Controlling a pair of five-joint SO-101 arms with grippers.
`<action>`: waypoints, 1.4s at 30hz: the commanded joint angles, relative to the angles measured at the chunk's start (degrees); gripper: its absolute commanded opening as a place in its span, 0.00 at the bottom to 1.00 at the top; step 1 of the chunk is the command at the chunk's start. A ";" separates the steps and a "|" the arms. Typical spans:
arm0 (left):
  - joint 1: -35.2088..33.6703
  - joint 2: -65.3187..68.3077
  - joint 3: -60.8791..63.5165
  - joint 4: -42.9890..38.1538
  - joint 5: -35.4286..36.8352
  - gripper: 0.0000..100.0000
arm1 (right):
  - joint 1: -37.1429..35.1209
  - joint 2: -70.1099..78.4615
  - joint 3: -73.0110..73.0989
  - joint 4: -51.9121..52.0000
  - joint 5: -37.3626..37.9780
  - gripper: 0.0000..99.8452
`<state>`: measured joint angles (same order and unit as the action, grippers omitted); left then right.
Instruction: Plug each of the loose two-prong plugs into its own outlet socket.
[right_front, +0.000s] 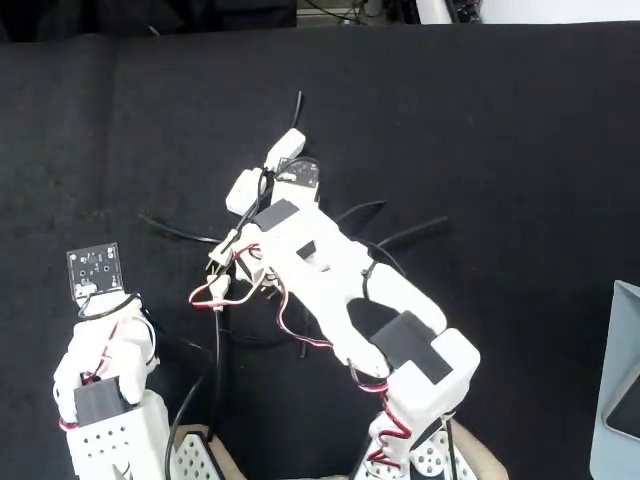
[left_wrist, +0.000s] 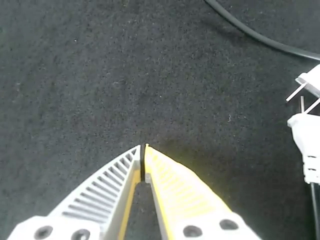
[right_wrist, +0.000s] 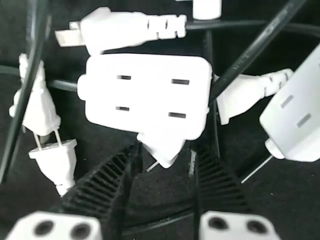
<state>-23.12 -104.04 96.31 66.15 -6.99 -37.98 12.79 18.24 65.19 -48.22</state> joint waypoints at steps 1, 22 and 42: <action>-0.92 -0.09 1.01 -0.88 -0.35 0.03 | 1.14 -0.04 -3.03 -0.97 -0.62 0.15; -2.86 -0.18 1.01 -1.14 -0.35 0.03 | 4.40 1.54 -2.95 -3.34 0.00 0.08; -2.86 -0.18 1.01 -1.14 -0.35 0.03 | 3.96 1.98 -17.36 25.32 23.30 0.01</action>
<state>-25.49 -104.04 96.31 66.15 -6.99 -34.64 15.16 3.91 89.89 -28.88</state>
